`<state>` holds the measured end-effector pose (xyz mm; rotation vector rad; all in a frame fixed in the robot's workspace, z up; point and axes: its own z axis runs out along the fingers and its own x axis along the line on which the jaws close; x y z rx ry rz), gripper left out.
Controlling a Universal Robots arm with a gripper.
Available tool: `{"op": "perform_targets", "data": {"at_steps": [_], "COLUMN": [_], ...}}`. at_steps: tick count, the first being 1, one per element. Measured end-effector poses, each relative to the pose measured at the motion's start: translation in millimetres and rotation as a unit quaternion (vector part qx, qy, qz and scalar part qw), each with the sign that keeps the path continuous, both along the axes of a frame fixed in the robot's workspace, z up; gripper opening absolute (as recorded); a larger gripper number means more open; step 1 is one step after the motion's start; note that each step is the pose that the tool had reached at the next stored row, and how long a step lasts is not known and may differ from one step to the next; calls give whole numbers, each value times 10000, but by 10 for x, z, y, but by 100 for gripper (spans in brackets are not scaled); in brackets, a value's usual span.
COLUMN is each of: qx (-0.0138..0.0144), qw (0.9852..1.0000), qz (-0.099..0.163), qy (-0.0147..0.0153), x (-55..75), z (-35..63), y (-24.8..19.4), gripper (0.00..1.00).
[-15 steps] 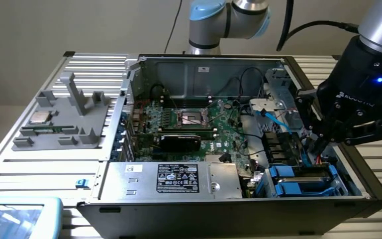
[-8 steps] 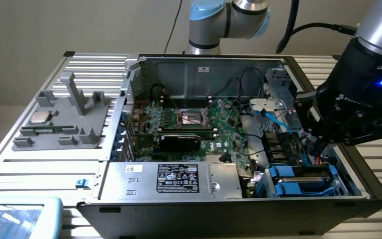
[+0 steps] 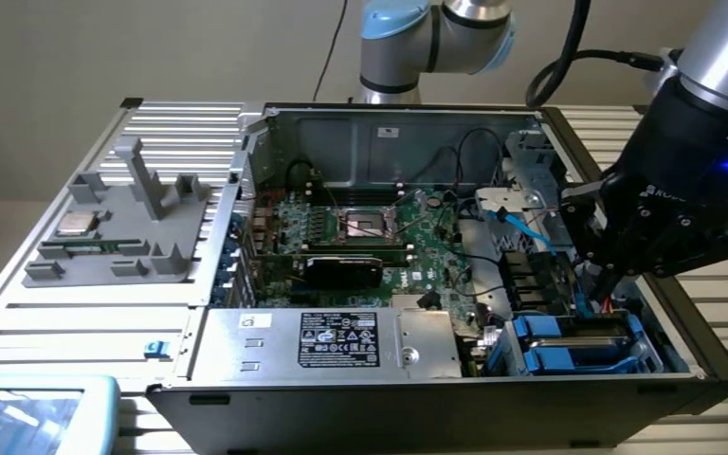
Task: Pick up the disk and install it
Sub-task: 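Insert the second disk wire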
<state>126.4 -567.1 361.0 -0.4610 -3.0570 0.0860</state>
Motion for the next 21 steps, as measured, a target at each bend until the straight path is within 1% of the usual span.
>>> {"op": "perform_targets", "data": {"at_steps": [2,5,7,10,11,14,15,16,17,19,21], "qx": [1,1,1,0,0,0,0,-2,-4,-10,-12], "qw": [9998,9990,9979,9959,9955,9955,9954,9951,9945,9932,9927], "qz": [183,458,640,906,947,947,954,984,1047,1159,1206], "qy": [1,1,1,1,2,1,-5,-21,-41,-73,-87], "x": [1,0,0,0,0,-1,-4,-5,-4,-4,-8], "z": [-4,-10,-14,-18,-18,-19,-20,-20,-20,-21,-25], "y": [0,0,0,0,-1,0,0,0,0,-1,-6], "gripper": [11,11,11,11,11,11,11,11,11,11,11]}}
